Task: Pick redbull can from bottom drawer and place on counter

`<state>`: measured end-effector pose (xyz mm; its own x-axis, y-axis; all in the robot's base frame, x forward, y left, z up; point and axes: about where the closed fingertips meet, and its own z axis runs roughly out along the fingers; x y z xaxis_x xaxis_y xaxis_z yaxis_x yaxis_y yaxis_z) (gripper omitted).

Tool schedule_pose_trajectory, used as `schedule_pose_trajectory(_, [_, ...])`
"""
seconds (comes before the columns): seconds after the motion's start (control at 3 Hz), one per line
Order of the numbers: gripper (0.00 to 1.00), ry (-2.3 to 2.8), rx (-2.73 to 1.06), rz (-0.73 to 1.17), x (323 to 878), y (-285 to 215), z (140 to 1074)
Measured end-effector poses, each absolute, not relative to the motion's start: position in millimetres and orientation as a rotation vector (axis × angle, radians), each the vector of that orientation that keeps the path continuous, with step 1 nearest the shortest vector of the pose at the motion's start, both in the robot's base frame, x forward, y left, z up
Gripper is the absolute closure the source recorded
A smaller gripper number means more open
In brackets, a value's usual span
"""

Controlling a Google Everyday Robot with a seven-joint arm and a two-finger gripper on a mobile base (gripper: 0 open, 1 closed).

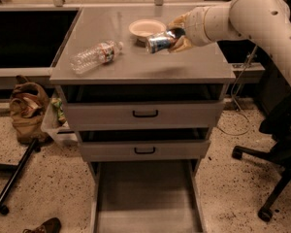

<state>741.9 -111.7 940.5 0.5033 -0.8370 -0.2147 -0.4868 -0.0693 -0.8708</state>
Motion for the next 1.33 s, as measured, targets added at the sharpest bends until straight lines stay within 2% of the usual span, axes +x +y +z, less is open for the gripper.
schedule_pose_trajectory(0.33, [1.0,1.177,-1.839,-0.413,759,-109,910])
schedule_pose_trajectory(1.0, [1.0,1.21,-2.051,-0.301,760,-95,855])
schedule_pose_trajectory(1.33, [0.85,1.21,-2.06,-0.295,759,-94,857])
